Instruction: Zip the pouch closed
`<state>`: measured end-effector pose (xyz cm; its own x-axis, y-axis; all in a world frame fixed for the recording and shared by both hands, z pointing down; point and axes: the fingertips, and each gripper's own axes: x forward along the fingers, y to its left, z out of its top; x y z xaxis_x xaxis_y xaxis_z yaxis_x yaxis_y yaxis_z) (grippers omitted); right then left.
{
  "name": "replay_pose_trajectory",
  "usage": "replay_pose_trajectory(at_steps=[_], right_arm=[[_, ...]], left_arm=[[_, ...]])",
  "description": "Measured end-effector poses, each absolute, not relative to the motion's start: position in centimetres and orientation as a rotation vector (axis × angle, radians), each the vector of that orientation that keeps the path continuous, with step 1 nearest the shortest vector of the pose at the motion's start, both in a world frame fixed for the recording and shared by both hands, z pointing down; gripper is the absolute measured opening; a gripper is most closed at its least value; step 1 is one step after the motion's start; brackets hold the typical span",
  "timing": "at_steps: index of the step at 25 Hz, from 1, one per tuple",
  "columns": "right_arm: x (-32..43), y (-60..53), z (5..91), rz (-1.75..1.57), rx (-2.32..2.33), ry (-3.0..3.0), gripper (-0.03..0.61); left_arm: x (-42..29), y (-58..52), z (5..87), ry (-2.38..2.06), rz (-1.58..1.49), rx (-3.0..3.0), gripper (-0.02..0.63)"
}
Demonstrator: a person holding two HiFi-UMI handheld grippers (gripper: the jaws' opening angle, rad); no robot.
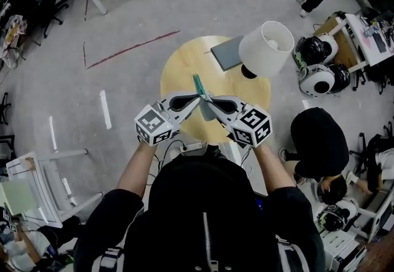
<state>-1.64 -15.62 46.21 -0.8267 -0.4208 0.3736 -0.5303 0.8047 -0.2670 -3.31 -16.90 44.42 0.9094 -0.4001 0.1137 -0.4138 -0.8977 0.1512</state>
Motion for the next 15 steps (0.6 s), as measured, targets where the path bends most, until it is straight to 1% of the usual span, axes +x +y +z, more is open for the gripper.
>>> replay_pose_trajectory(at_steps=[15], right_arm=[[-1.8, -15.2, 47.0, 0.543, 0.741, -2.675, 0.017]], left_arm=[[-3.9, -17.4, 46.0, -0.672, 0.144, 2.858, 0.009]])
